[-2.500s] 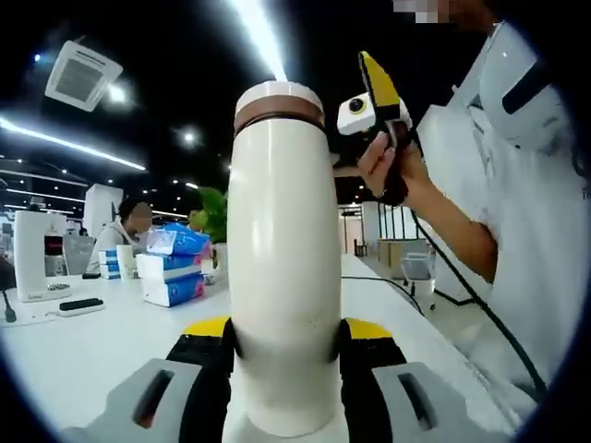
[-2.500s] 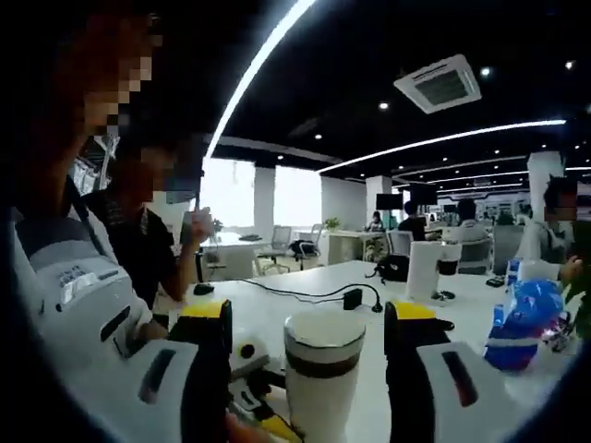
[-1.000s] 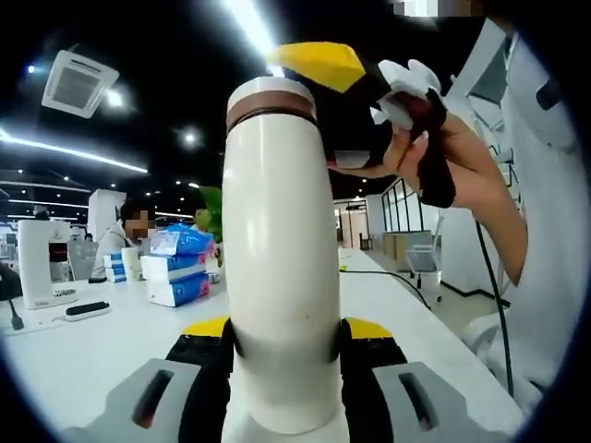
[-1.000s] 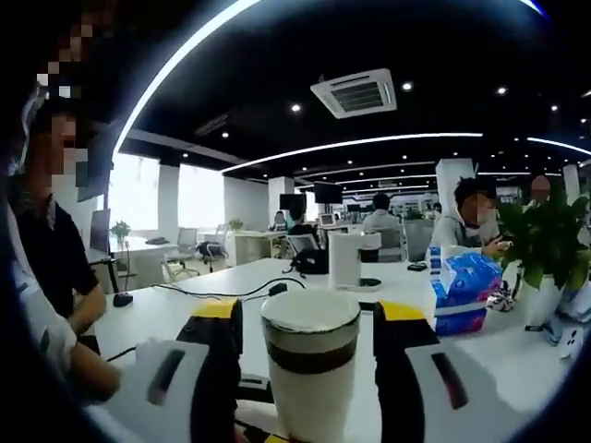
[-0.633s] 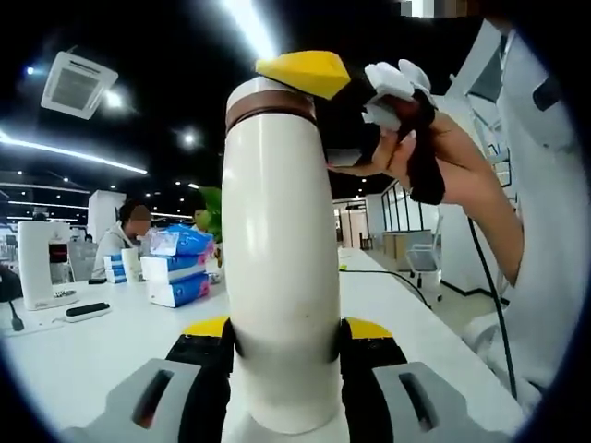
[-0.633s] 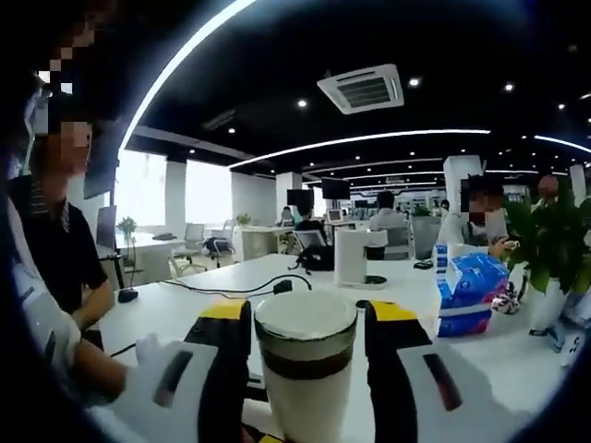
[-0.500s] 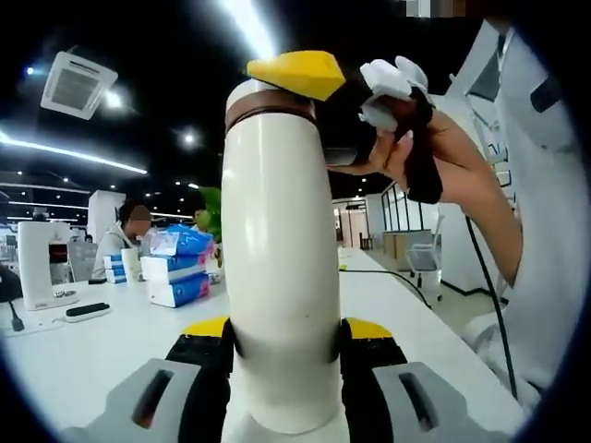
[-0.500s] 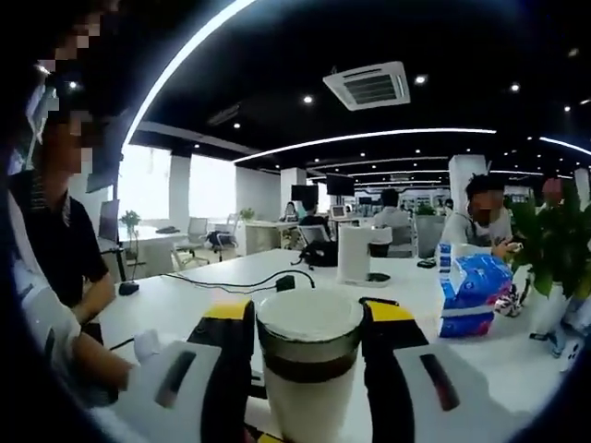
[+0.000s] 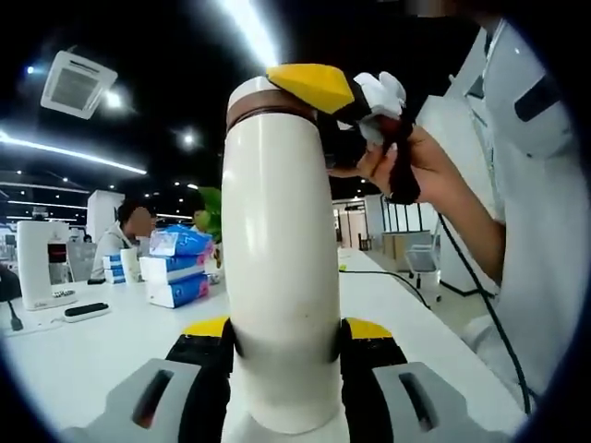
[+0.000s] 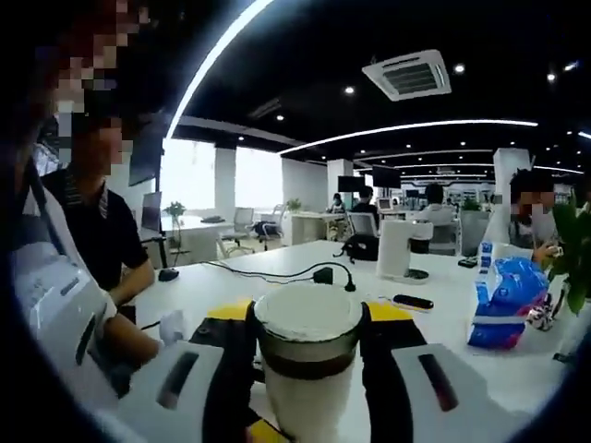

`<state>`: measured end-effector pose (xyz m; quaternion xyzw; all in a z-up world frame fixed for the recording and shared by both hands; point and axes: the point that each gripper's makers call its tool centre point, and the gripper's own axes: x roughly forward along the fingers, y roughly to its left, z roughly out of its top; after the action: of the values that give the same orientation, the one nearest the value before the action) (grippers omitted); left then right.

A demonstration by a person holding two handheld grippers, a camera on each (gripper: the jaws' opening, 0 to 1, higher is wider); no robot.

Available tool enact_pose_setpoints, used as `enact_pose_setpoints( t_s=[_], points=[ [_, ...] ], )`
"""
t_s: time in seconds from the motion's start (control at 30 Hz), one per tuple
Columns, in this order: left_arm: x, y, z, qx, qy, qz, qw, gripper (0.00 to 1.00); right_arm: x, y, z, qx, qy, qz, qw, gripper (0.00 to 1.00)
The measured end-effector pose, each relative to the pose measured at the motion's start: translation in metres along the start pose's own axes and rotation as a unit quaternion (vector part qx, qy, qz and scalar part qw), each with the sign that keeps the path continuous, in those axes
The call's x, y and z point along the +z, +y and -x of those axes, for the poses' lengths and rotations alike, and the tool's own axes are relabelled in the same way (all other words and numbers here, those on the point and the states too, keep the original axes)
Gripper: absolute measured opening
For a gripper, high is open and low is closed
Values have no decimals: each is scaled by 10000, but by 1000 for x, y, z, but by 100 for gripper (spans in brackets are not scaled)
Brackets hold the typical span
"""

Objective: Grasp the water cup twist off the cup lid place the cup lid on the table

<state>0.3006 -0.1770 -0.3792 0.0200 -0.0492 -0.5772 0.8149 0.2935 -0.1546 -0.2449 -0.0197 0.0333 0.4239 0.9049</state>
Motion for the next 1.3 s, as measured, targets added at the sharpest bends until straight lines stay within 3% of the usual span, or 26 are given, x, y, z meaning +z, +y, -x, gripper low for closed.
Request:
enact_pose_setpoints(
  t_s=[0.13,0.3,0.57,0.97,1.3],
  points=[
    [0,1,0,3,-4,21,10000,47,0,3,-2,432,80,224,9988,47],
    [-1,1,0,1,-13,50,10000,47,-1,5,-2,1065,78,99,9942,47],
    [-1,-1,0,-12,-25,40,10000,47,-1,11,1,2042,-95,119,9788,47],
    [-2,0,0,8,-33,126,9999,47,-3,14,-3,2833,-221,-128,9587,47],
    [-2,-1,1,-23,-28,61,10000,47,-3,23,4,3697,-355,-39,9284,47]
  ],
)
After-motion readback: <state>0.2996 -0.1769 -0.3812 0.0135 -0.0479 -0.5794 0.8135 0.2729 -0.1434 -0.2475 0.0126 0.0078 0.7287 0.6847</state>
